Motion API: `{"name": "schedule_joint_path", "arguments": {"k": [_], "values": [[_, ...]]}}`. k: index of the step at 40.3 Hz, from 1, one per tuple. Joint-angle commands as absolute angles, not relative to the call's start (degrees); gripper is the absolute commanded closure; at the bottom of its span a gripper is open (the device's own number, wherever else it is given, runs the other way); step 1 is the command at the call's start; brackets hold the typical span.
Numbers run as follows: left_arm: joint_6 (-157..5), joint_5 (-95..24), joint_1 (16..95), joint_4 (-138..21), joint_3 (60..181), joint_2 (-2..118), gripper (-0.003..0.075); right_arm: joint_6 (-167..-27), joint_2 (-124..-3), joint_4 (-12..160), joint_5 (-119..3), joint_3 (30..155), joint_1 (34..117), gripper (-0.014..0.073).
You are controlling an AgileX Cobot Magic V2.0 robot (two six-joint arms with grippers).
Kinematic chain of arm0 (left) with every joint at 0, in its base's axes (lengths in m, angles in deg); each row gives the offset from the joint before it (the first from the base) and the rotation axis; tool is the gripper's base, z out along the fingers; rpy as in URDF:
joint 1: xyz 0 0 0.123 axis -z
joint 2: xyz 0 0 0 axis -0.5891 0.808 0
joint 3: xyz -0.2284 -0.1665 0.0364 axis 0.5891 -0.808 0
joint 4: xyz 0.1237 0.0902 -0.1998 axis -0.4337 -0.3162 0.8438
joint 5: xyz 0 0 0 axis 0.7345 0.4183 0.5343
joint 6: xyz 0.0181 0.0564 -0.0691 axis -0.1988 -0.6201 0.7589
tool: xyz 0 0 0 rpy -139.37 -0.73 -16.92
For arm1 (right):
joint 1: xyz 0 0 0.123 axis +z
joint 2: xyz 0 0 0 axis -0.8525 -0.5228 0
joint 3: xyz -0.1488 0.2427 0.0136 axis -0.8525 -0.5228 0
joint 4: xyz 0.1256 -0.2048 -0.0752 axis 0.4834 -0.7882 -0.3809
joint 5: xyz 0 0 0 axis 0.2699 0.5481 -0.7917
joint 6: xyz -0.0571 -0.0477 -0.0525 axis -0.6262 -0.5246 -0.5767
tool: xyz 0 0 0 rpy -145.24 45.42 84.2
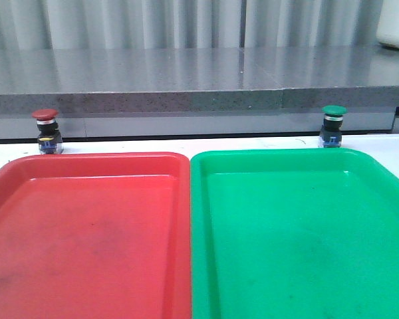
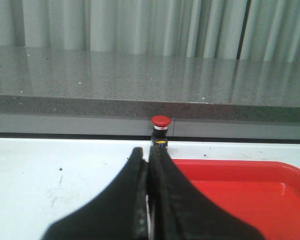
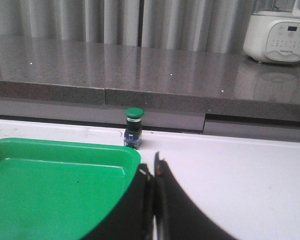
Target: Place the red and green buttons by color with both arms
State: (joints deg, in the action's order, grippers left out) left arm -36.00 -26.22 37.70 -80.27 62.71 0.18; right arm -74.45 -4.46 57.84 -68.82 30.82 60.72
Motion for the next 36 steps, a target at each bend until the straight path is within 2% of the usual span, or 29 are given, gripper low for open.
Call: {"name": "schedule_joint_path", "arguments": {"k": [1, 29, 36], "values": [[-35.1, -21.4, 37.7, -80.1, 61.3, -0.8, 0.0740, -75.0, -3.5, 57.4, -73.8, 31.3, 60.3, 0.0664], [-35.1, -18.6, 37.7, -80.1, 61.4, -0.8, 0.0740, -74.6, -3.5, 57.8, -75.2, 31.3, 60.3, 0.0664], [-35.1, -16.4, 37.7, -80.1, 64.8, -0.8, 0.0740, -74.5, -3.5, 58.9, -72.2, 35.6, 60.3, 0.0664]]}}
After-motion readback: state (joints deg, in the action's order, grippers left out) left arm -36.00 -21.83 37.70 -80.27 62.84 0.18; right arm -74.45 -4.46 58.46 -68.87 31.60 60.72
